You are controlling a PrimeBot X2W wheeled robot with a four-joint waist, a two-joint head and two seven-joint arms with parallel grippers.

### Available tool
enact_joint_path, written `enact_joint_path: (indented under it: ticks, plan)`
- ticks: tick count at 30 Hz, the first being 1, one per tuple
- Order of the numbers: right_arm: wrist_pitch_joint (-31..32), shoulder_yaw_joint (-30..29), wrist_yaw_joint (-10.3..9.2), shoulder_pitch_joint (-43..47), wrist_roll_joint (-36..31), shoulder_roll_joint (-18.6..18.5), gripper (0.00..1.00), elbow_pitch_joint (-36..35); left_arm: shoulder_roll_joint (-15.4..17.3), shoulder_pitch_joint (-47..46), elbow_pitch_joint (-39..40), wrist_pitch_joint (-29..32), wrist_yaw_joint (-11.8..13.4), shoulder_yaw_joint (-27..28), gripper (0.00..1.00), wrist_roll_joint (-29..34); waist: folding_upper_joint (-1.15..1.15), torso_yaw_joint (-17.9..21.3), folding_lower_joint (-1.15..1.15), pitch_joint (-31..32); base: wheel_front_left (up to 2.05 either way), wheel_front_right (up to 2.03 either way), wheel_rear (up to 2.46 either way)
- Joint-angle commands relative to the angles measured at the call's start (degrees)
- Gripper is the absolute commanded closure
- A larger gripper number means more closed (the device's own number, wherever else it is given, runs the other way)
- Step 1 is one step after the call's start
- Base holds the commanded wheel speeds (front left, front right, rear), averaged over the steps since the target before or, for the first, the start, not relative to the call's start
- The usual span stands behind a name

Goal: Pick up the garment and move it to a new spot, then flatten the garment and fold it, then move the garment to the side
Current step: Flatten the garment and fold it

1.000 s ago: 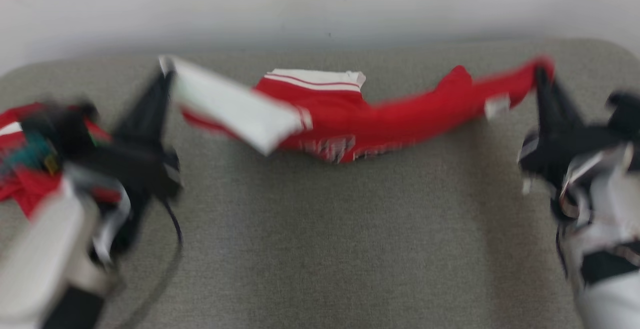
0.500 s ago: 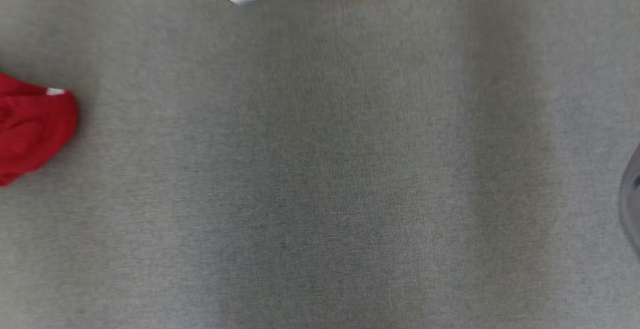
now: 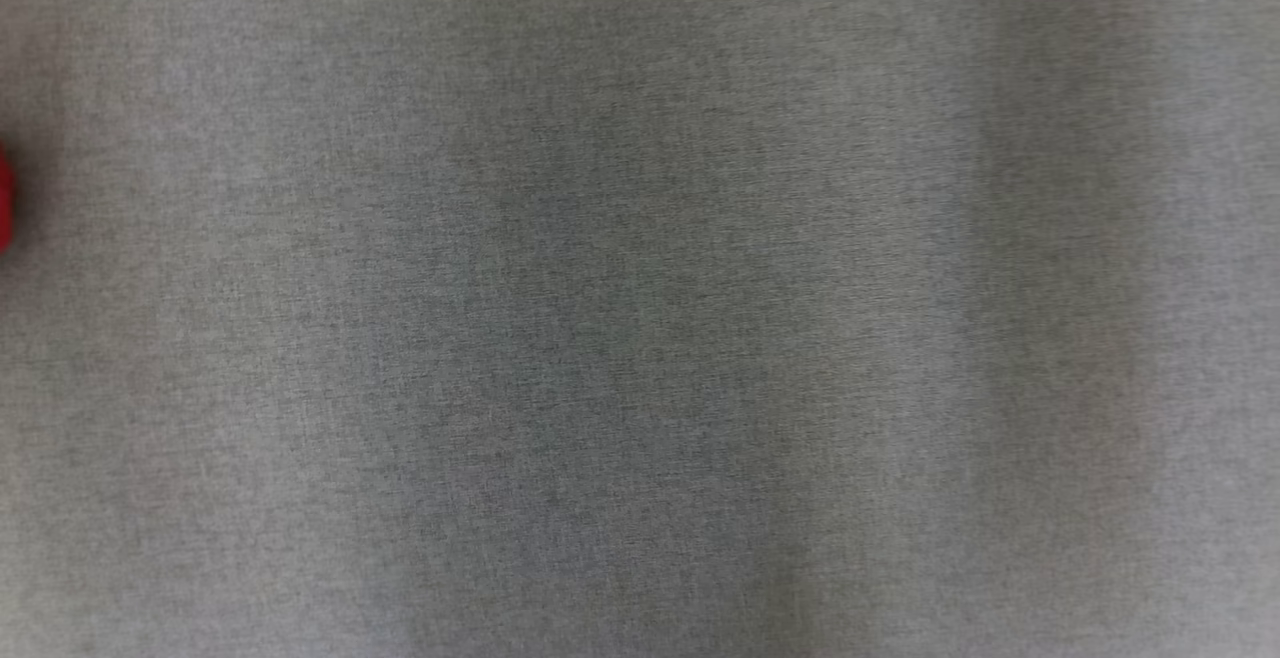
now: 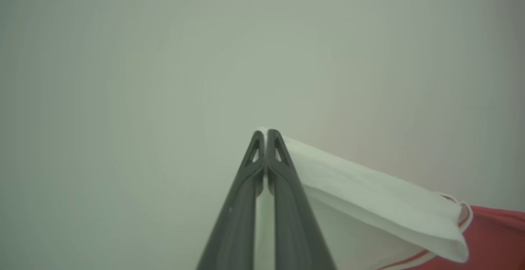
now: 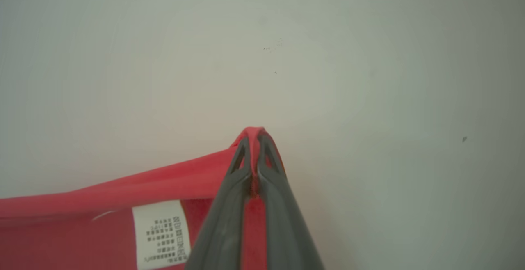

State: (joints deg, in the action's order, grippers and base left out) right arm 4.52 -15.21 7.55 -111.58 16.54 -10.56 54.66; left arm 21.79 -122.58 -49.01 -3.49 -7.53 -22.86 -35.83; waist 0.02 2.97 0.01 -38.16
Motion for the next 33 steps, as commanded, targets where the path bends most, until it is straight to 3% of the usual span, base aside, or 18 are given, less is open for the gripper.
enact_joint_path:
  ticks: [1,6,12,16,22,25,30,33]
  plan:
    - [-0.4,-0.2,-0.1,-0.6,-0.4,-0.1,1.0,0.1,0.1,-0.9,-0.1,-0.5,0.2,0.1,1.0,-0.5,-0.02,-0.4,-0.01,-0.4,0.0,0.0,0.0]
    - [-1.5,-1.0,-0.09,-2.3,-2.2,0.2,1.0,3.4,-0.1,-1.4,-1.5,-1.1,0.2,-3.5,1.0,-2.7,-0.02,-0.9,-0.01,-0.8,0.0,0.0,0.0]
    - [-3.5,0.8,-0.09,1.9,-2.3,0.7,1.0,5.0,0.9,5.4,0.8,-4.1,0.2,-6.9,1.0,-7.8,-0.02,-1.1,-0.01,0.6,0.0,0.0,0.0]
    - [-4.8,4.2,-0.09,9.1,0.4,0.7,1.0,4.1,1.7,14.8,4.5,-7.3,0.1,-8.4,1.0,-11.6,-0.02,-1.4,-0.01,4.0,0.0,0.0,0.0]
    - [-5.0,9.6,-0.09,27.0,11.3,-1.1,1.0,-4.0,3.7,32.2,13.6,-10.1,0.7,-8.2,1.0,-15.4,-0.02,-1.2,-0.01,10.8,0.0,0.0,0.0]
    - [-4.1,12.1,-0.09,37.6,17.1,-2.3,1.0,-10.8,5.4,42.5,21.0,-10.5,2.9,-8.5,1.0,-15.8,-0.02,-0.5,-0.01,13.8,0.0,0.0,0.0]
    - [-2.5,13.9,-0.09,55.1,23.7,-4.8,1.0,-22.7,7.9,61.0,36.7,-11.0,9.5,-6.8,1.0,-19.3,-0.02,0.3,-0.01,17.5,0.0,0.0,0.0]
    - [-1.5,13.6,-0.09,64.0,26.0,-5.0,1.0,-28.5,9.9,71.8,45.3,-11.3,14.1,-7.3,1.0,-18.1,-0.02,0.5,-0.01,19.4,0.0,0.0,0.0]
